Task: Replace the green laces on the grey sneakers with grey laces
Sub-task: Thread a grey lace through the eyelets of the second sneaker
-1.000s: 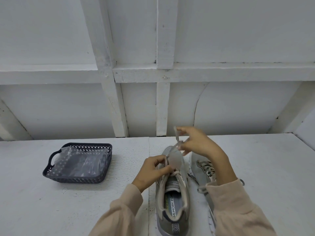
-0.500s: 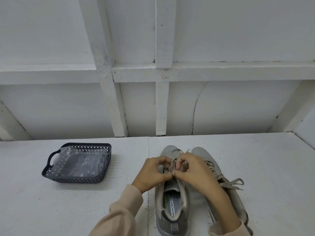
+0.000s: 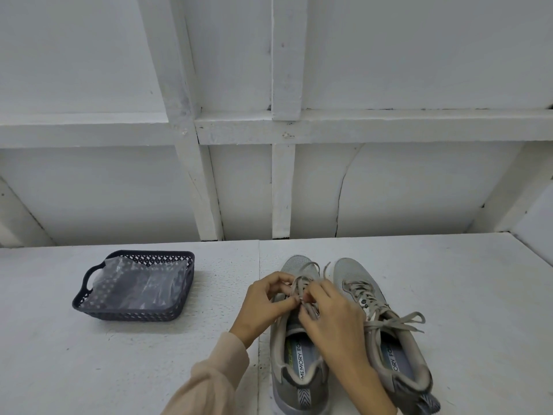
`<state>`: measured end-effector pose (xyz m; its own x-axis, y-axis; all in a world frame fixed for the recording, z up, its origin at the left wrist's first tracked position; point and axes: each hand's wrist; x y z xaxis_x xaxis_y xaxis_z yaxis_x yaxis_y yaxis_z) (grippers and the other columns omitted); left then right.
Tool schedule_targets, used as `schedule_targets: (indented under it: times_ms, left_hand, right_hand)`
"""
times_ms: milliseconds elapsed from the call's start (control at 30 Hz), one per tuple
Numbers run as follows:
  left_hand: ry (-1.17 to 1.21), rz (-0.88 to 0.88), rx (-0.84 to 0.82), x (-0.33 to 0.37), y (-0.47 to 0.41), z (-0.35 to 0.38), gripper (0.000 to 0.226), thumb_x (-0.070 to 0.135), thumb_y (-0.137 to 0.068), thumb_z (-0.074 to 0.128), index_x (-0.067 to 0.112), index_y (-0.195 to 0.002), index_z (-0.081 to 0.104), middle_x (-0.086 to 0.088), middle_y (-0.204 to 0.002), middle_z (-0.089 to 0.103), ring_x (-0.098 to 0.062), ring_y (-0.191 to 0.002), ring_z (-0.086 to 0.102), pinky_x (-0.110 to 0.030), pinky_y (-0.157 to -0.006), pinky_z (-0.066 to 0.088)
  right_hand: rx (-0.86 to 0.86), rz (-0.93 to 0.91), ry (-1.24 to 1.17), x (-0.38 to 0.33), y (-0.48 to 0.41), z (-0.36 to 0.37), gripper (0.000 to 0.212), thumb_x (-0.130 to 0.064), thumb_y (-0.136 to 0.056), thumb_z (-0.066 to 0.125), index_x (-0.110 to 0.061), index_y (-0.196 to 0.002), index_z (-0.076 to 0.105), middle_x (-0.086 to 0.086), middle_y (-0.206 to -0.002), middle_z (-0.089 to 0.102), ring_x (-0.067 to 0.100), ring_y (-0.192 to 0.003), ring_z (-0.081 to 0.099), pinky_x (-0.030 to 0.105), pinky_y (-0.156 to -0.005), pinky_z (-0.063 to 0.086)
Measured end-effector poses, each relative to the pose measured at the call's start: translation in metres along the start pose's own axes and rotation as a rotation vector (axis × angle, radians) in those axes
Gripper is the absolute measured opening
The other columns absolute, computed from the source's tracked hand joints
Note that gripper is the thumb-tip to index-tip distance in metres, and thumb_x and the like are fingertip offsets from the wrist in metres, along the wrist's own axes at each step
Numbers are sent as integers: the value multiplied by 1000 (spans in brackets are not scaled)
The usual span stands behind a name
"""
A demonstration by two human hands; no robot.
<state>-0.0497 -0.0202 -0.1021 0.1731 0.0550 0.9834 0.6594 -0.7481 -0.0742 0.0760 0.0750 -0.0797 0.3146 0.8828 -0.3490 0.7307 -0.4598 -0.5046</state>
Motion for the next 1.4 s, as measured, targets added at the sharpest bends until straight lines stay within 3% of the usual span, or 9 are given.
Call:
schedule_targets:
  times_ms: [133, 267, 433, 633, 867, 1100, 1200, 1300, 1400]
  left_hand:
    - [55, -20, 8, 1, 1, 1, 23, 4, -81, 75, 13, -101, 68, -2, -76, 72, -7, -75, 65, -23, -77, 47]
    - [88, -21, 34, 0, 2, 2, 25, 11, -77, 76, 13, -100, 68, -4, -76, 72, -8, -71, 63, -20, -72, 46]
    - [124, -31, 55, -2, 1, 4, 23, 9, -77, 75, 10, -99, 67, -4, -75, 71, -7, -68, 62, -19, -67, 47]
    - [133, -21, 56, -4, 1, 7, 25, 18, -73, 75, 15, -96, 68, -5, -75, 71, -11, -72, 65, -24, -72, 51]
    - [128, -1, 39, -2, 1, 7, 23, 12, -77, 75, 9, -99, 67, -5, -79, 72, -8, -75, 65, -19, -73, 50]
    - [95, 5, 41, -4, 1, 7, 20, 4, -80, 75, 8, -98, 67, -9, -82, 73, -9, -78, 67, -21, -77, 52]
    - [99, 3, 43, -4, 0, 6, 22, 9, -78, 75, 9, -98, 67, -14, -83, 72, -10, -78, 66, -20, -76, 52]
    - [93, -13, 42, -5, 0, 7, 21, 5, -80, 75, 7, -99, 67, -8, -79, 72, -9, -75, 65, -20, -75, 51]
    - [98, -19, 38, -4, 0, 8, 20, 7, -79, 75, 8, -98, 67, -9, -78, 72, -7, -74, 64, -19, -73, 49]
  right_hand:
    - [49, 2, -85, 4, 4, 5, 20, -15, -70, 78, -22, -80, 61, -11, -80, 58, 8, -59, 53, 20, -50, 39]
    - [65, -16, -132, 7, 6, 8, 3, -20, -78, 65, -20, -82, 65, -10, -83, 59, 8, -65, 56, 24, -52, 46]
    - [-5, -5, -252, 9, 7, 6, 5, -22, -76, 67, -23, -80, 64, -15, -93, 54, 4, -84, 55, 21, -61, 48]
    - [-201, -30, -375, 13, 7, 4, 12, -34, -79, 47, -25, -82, 54, -19, -109, 43, 1, -111, 45, 22, -85, 44]
    - [-341, -138, -349, 17, 1, -2, 13, -25, -91, 38, -19, -82, 44, -13, -110, 38, 3, -105, 42, 24, -82, 42]
    - [-445, -71, -454, 21, 0, -14, 14, -15, -71, 52, -18, -70, 39, -18, -114, 38, -8, -96, 42, 13, -67, 33]
    - [-484, -40, -482, 25, -1, -21, 21, -12, -69, 57, -21, -67, 38, -17, -113, 41, 0, -103, 48, 20, -75, 40]
    - [-444, -24, -542, 28, -5, -27, 22, -16, -68, 58, -28, -62, 41, -15, -108, 49, 6, -100, 56, 21, -80, 44]
    - [-272, -6, -596, 25, -14, -34, 25, -12, -72, 62, -29, -63, 45, -12, -88, 58, 10, -84, 61, 21, -69, 51]
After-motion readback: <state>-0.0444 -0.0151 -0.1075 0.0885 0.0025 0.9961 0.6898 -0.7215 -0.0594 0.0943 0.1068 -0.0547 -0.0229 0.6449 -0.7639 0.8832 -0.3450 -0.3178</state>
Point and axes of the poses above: each hand's wrist, its own y-axis away from the middle knuckle, its own z-axis out of the palm, x = y × z
